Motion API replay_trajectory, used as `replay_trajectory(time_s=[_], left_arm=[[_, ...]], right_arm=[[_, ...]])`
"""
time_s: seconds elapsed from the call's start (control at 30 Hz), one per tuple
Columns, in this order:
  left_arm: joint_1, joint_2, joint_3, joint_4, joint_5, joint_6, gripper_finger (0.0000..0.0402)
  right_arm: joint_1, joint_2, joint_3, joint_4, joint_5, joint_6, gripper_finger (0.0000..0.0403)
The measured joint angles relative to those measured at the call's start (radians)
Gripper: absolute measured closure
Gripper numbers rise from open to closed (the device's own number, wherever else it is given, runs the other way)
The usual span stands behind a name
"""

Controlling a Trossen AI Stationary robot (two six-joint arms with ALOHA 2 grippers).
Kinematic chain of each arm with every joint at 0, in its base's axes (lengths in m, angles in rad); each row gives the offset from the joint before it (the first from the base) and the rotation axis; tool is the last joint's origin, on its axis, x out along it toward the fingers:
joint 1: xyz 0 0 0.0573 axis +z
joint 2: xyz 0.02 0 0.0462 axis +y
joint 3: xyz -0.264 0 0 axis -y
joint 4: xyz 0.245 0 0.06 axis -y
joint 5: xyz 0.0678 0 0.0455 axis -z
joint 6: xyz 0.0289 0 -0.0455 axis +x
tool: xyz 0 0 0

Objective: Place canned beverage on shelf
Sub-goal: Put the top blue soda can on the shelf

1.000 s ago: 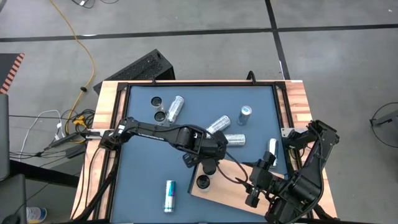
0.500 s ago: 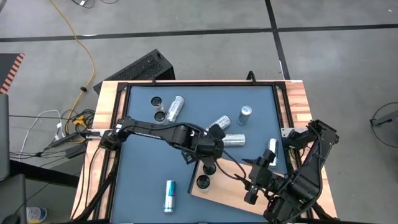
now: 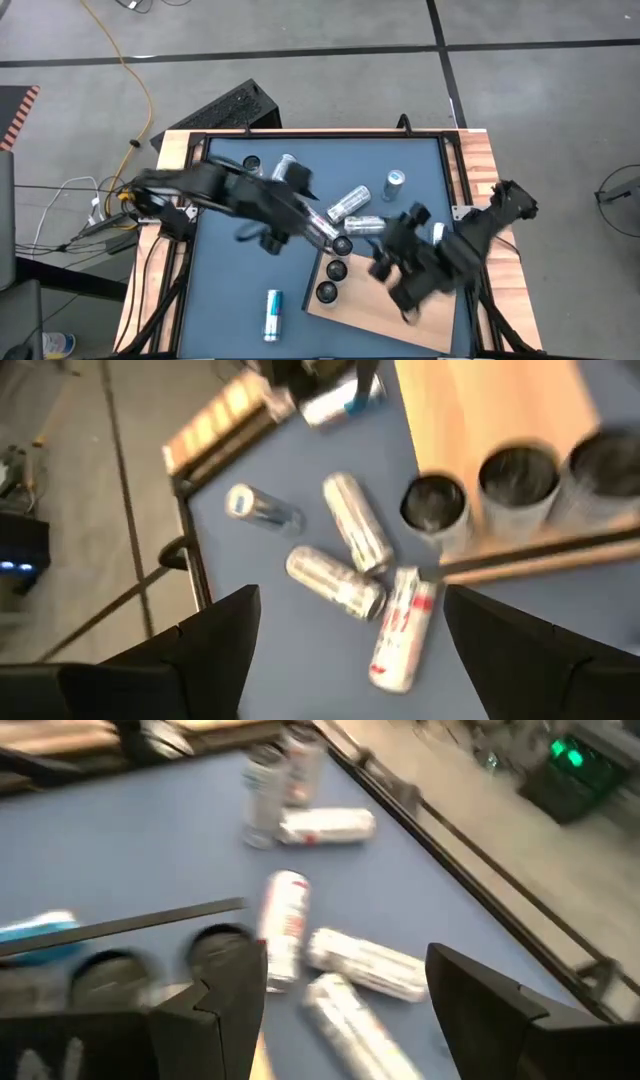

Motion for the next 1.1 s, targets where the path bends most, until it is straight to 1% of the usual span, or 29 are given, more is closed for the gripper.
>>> replay_trajectory(time_s=[0.07,0.2,0.4,0.53,0.57,0.63,0.7,0.77,0.83,0.9,0.97,1.1], left_arm=[[-0.01,-0.061,0.0,0.02,0.008,-0.064,0.0099],[-0.027,-0.161,0.0,0.044,0.059,-0.18,0.0099],[-0.08,-0.231,0.0,0.045,0.042,-0.284,0.0099],[-0.121,-0.247,0.0,0.036,0.014,-0.305,0.0099],[-0.13,-0.247,0.0,0.028,0.003,-0.309,0.0099],[-0.154,-0.246,0.0,-0.003,-0.015,-0.327,0.0099],[-0.181,-0.245,0.0,-0.044,-0.035,-0.345,0.0099],[-0.205,-0.245,0.0,-0.08,-0.063,-0.356,0.0099],[-0.229,-0.245,0.0,-0.098,-0.102,-0.365,0.0099],[-0.246,-0.245,-0.001,-0.099,-0.151,-0.361,0.0099],[-0.26,-0.245,-0.001,-0.097,-0.197,-0.348,0.0099],[-0.269,-0.245,-0.001,-0.096,-0.242,-0.328,0.0099]], right_arm=[[-0.068,-0.01,0.0,0.001,-0.031,-0.088,0.0143],[-0.194,-0.02,0.0,0.001,-0.092,-0.293,0.0143],[-0.397,-0.02,0.0,0.001,-0.207,-0.652,0.0143],[-0.577,-0.04,-0.026,0.007,-0.369,-0.801,0.0143],[-0.623,-0.06,-0.054,0.006,-0.388,-0.815,0.0143],[-0.709,-0.117,-0.131,0.001,-0.394,-0.818,0.0143],[-0.793,-0.203,-0.257,0.025,-0.399,-0.803,0.0143],[-0.863,-0.302,-0.398,0.117,-0.42,-0.772,0.0143],[-0.926,-0.402,-0.533,0.22,-0.482,-0.76,0.0143],[-0.969,-0.482,-0.631,0.319,-0.542,-0.739,0.0143],[-0.996,-0.532,-0.704,0.408,-0.585,-0.726,0.0143],[-1.022,-0.562,-0.803,0.534,-0.654,-0.742,0.0143]])
